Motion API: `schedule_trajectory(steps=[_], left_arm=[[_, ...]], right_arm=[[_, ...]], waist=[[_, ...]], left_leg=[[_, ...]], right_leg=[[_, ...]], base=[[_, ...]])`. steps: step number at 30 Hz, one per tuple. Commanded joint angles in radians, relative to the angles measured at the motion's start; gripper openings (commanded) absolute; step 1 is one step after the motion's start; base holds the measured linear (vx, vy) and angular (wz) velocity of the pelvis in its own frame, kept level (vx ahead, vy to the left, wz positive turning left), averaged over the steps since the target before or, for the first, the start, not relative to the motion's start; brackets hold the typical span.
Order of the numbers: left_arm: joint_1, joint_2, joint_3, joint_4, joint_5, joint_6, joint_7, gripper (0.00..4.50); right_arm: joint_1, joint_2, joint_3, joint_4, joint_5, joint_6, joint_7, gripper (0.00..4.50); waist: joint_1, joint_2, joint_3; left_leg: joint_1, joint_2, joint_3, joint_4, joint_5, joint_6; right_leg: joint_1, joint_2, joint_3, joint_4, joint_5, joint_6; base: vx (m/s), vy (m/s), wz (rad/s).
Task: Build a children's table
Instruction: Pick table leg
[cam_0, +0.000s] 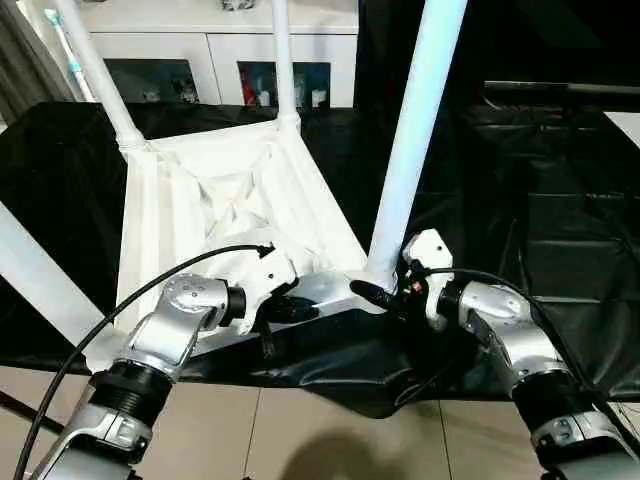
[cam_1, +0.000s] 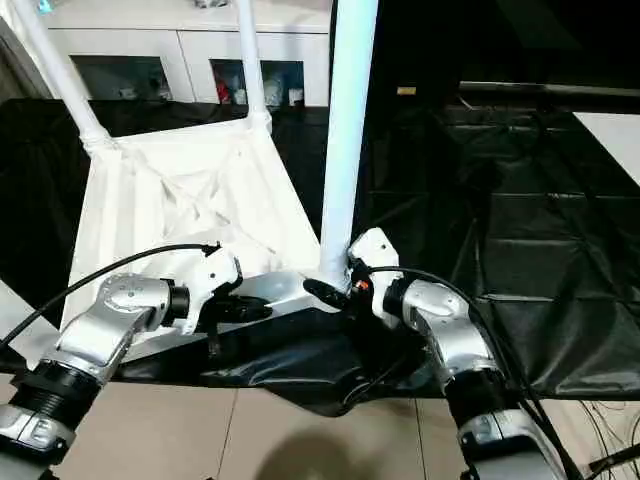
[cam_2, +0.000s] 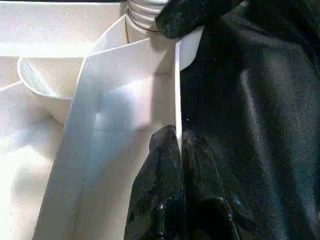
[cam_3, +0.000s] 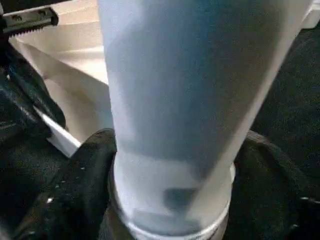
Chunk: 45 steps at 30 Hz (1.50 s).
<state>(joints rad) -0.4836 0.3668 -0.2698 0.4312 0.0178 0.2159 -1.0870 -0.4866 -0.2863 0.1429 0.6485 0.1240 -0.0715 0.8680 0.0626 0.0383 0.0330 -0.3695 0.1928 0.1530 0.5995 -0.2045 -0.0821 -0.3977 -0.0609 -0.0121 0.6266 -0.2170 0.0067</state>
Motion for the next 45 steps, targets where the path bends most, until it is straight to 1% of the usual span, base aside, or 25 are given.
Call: schedule_trajectory(steps=[1,8,16,19,21,23,24,25,26,27,28,29,30,31,32,33,34,35,37,38,41,42,43,44,45], left_arm=[[0.026,0.012,-0.053,0.036,0.035,0.021,-0.025,0.00],[0.020,0.020,-0.049,0.044,0.032,0.016,-0.019,0.00],[0.013,0.024,-0.048,0.056,0.027,0.009,-0.021,0.00],[0.006,0.007,-0.030,0.073,0.016,0.010,0.003,0.00],[-0.003,-0.008,-0.022,0.089,0.019,0.009,0.038,0.00],[-0.015,-0.034,-0.013,0.112,0.023,0.015,0.083,0.00],[-0.028,-0.054,-0.005,0.134,0.030,0.024,0.129,0.00],[-0.030,-0.057,-0.004,0.138,0.031,0.024,0.135,0.00],[-0.061,-0.099,0.010,0.187,0.044,0.034,0.224,0.00],[-0.070,-0.111,0.015,0.199,0.045,0.042,0.246,0.00],[-0.080,-0.123,0.020,0.213,0.045,0.051,0.267,0.00],[-0.088,-0.133,0.024,0.224,0.045,0.057,0.282,0.00],[-0.104,-0.154,0.030,0.244,0.050,0.063,0.325,0.00],[-0.121,-0.175,0.035,0.263,0.053,0.069,0.361,0.00],[-0.159,-0.223,0.041,0.308,0.061,0.089,0.436,0.00],[-0.175,-0.239,0.041,0.328,0.065,0.092,0.459,0.00],[-0.190,-0.255,0.040,0.350,0.071,0.091,0.483,0.00],[-0.201,-0.267,0.041,0.367,0.075,0.089,0.502,0.00],[-0.223,-0.288,0.044,0.403,0.079,0.084,0.534,0.00],[-0.233,-0.299,0.044,0.422,0.081,0.085,0.544,0.00],[-0.247,-0.303,0.045,0.448,0.083,0.090,0.555,0.00],[-0.247,-0.303,0.045,0.448,0.083,0.090,0.555,0.00],[-0.250,-0.298,0.046,0.455,0.085,0.089,0.552,0.00],[-0.250,-0.296,0.046,0.457,0.085,0.088,0.550,0.00],[-0.251,-0.288,0.046,0.463,0.087,0.084,0.541,0.00]], right_arm=[[-0.023,-0.001,0.000,0.013,-0.002,-0.017,0.016,3.21],[-0.034,-0.004,-0.002,0.051,-0.009,-0.044,0.034,2.77],[-0.045,0.006,-0.010,0.078,-0.009,-0.063,0.033,2.74],[-0.035,0.023,-0.026,0.087,-0.001,-0.050,-0.004,2.74],[-0.031,0.040,-0.037,0.109,-0.010,-0.041,-0.071,2.74],[-0.022,0.075,-0.057,0.137,-0.016,-0.031,-0.173,2.74],[-0.017,0.100,-0.068,0.146,-0.016,-0.020,-0.230,2.74],[-0.017,0.104,-0.069,0.147,-0.016,-0.018,-0.239,2.74],[-0.022,0.157,-0.087,0.171,-0.027,-0.003,-0.368,2.74],[-0.027,0.170,-0.091,0.179,-0.030,0.000,-0.400,2.74],[-0.033,0.183,-0.096,0.190,-0.035,0.002,-0.432,2.74],[-0.041,0.194,-0.099,0.199,-0.037,0.004,-0.456,2.74],[-0.055,0.213,-0.107,0.214,-0.040,0.009,-0.508,2.73],[-0.071,0.233,-0.117,0.231,-0.039,0.018,-0.557,2.73],[-0.108,0.275,-0.132,0.273,-0.039,0.035,-0.659,2.73],[-0.121,0.290,-0.136,0.289,-0.039,0.039,-0.691,2.73],[-0.132,0.305,-0.140,0.304,-0.043,0.037,-0.726,2.73],[-0.139,0.315,-0.141,0.314,-0.048,0.036,-0.751,2.73],[-0.149,0.332,-0.144,0.333,-0.061,0.033,-0.793,2.73],[-0.154,0.342,-0.145,0.344,-0.068,0.027,-0.807,2.73],[-0.159,0.360,-0.158,0.359,-0.055,0.025,-0.800,2.73],[-0.159,0.360,-0.158,0.359,-0.055,0.024,-0.800,2.73],[-0.161,0.363,-0.166,0.358,-0.045,0.024,-0.781,2.73],[-0.162,0.364,-0.169,0.357,-0.042,0.023,-0.774,3.29],[-0.164,0.363,-0.177,0.349,-0.031,0.012,-0.753,3.29]], waist=[[0.004,-0.014,-0.055],[0.002,-0.017,-0.053],[0.001,-0.018,-0.050],[0.001,-0.017,-0.049],[-0.001,-0.016,-0.046],[-0.005,-0.014,-0.041],[-0.005,-0.010,-0.039],[-0.005,-0.012,-0.038],[-0.009,-0.006,-0.032],[-0.010,-0.007,-0.029],[-0.010,-0.008,-0.030],[-0.010,-0.006,-0.029],[-0.011,-0.007,-0.026],[-0.013,-0.007,-0.027],[-0.014,-0.008,-0.026],[-0.013,-0.008,-0.027],[-0.011,-0.011,-0.032],[-0.010,-0.010,-0.031],[-0.005,-0.010,-0.036],[-0.004,-0.013,-0.039],[0.000,-0.009,-0.040],[-0.001,-0.011,-0.040],[0.000,-0.007,-0.040],[-0.001,-0.009,-0.040],[0.000,-0.005,-0.040]], left_leg=[[0.002,0.021,0.008,-0.061,-0.066,0.098],[0.003,0.022,0.008,-0.064,-0.080,0.090],[0.004,0.022,0.008,-0.066,-0.096,0.084],[0.004,0.022,0.009,-0.066,-0.094,0.083],[0.005,0.022,0.008,-0.069,-0.115,0.073],[0.009,0.023,0.008,-0.076,-0.162,0.048],[0.009,0.023,0.008,-0.077,-0.172,0.040],[0.011,0.023,0.008,-0.079,-0.183,0.031],[0.012,0.021,0.007,-0.086,-0.235,0.009],[0.015,0.022,0.007,-0.089,-0.258,0.000],[0.019,0.021,0.003,-0.091,-0.292,-0.016],[0.021,0.021,0.002,-0.092,-0.307,-0.019],[0.019,0.020,0.000,-0.095,-0.331,-0.020],[0.018,0.020,-0.001,-0.096,-0.334,-0.022],[0.026,0.019,-0.001,-0.098,-0.352,-0.034],[0.028,0.018,-0.002,-0.097,-0.355,-0.035],[0.029,0.018,-0.002,-0.096,-0.344,-0.032],[0.028,0.018,-0.001,-0.097,-0.337,-0.030],[0.024,0.020,0.000,-0.099,-0.297,-0.021],[0.021,0.019,0.003,-0.097,-0.258,-0.014],[0.016,0.019,0.004,-0.097,-0.235,-0.003],[0.014,0.019,0.004,-0.097,-0.233,-0.001],[0.014,0.019,0.003,-0.097,-0.231,-0.001],[0.015,0.020,0.004,-0.097,-0.233,0.000],[0.016,0.020,0.004,-0.097,-0.243,0.001]], right_leg=[[0.056,-0.057,0.021,-0.057,0.086,-0.290],[0.055,-0.057,0.022,-0.058,0.070,-0.293],[0.055,-0.057,0.023,-0.062,0.049,-0.292],[0.054,-0.056,0.023,-0.062,0.052,-0.292],[0.051,-0.057,0.023,-0.066,0.018,-0.287],[0.048,-0.060,0.024,-0.076,-0.075,-0.272],[0.045,-0.060,0.025,-0.079,-0.097,-0.268],[0.044,-0.059,0.025,-0.082,-0.122,-0.261],[0.039,-0.058,0.026,-0.090,-0.211,-0.237],[0.035,-0.058,0.027,-0.094,-0.251,-0.228],[0.035,-0.062,0.028,-0.098,-0.315,-0.211],[0.033,-0.062,0.028,-0.101,-0.335,-0.203],[0.031,-0.061,0.028,-0.105,-0.374,-0.188],[0.032,-0.063,0.028,-0.106,-0.383,-0.183],[0.024,-0.061,0.029,-0.111,-0.413,-0.171],[0.023,-0.062,0.029,-0.112,-0.417,-0.169],[0.025,-0.063,0.029,-0.112,-0.403,-0.168],[0.025,-0.063,0.029,-0.113,-0.390,-0.168],[0.030,-0.062,0.028,-0.109,-0.311,-0.174],[0.035,-0.061,0.027,-0.104,-0.244,-0.187],[0.041,-0.063,0.026,-0.100,-0.197,-0.194],[0.043,-0.063,0.026,-0.101,-0.191,-0.194],[0.043,-0.064,0.025,-0.099,-0.185,-0.195],[0.042,-0.063,0.025,-0.100,-0.176,-0.198],[0.043,-0.064,0.025,-0.100,-0.180,-0.200]], base=[[0.000,0.000,0.00],[0.000,0.000,0.00],[0.000,0.000,0.00],[0.000,0.000,0.00],[0.000,0.000,0.00],[0.000,0.000,0.00],[0.000,0.000,0.00],[0.000,0.000,0.00],[0.000,0.000,0.00],[0.000,0.000,0.00],[0.000,0.000,0.00],[0.000,0.000,0.00],[0.000,0.000,0.00],[0.000,0.000,0.00],[0.000,0.000,0.00],[0.000,0.000,0.00],[0.000,0.000,0.00],[0.000,0.000,0.00],[0.000,0.000,0.00],[0.000,0.000,0.00],[0.000,0.000,0.00],[0.000,0.000,0.00],[0.000,0.000,0.00],[0.000,0.000,0.00],[0.000,0.000,0.00]])
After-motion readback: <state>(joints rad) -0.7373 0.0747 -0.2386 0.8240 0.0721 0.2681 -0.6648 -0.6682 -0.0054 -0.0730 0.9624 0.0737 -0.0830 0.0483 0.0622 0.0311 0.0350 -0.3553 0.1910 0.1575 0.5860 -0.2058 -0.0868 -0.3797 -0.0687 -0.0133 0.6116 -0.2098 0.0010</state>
